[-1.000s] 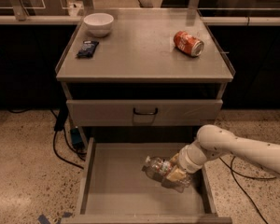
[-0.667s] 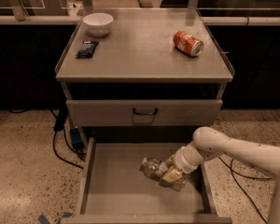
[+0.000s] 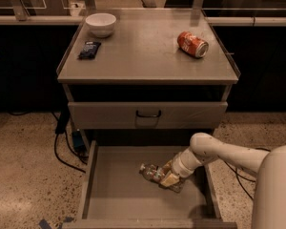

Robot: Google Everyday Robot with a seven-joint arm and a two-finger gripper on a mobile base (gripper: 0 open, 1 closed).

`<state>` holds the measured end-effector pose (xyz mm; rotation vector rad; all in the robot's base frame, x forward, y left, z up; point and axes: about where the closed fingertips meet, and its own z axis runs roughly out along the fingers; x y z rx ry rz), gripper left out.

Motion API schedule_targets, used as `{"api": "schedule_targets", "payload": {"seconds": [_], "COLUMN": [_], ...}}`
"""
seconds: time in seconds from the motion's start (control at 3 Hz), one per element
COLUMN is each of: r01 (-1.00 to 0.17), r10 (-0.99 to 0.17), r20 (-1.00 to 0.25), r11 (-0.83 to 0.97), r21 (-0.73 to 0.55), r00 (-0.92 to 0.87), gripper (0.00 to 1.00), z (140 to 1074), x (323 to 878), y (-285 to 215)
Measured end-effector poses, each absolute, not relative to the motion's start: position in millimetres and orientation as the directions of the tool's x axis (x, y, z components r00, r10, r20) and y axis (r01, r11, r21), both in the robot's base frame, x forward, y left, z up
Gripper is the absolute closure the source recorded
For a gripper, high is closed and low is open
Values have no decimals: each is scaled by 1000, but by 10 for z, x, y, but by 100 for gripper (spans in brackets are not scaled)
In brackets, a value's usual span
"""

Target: Place water bottle into middle drawer

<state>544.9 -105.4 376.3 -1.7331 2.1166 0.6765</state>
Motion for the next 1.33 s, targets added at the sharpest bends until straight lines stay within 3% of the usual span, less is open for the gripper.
{"api": "schedule_targets", "payload": {"seconds": [0.33,1.33], "r01": [-976,-976], "r10": [-824,-824], "r20": [-526,-526], "r11": [151,151], "r21": [156,156], "r00": [-211,-211], "gripper": [86,16], "z": [3762,3762], "x": [5448,5448], "y": [-1053,-1053]}}
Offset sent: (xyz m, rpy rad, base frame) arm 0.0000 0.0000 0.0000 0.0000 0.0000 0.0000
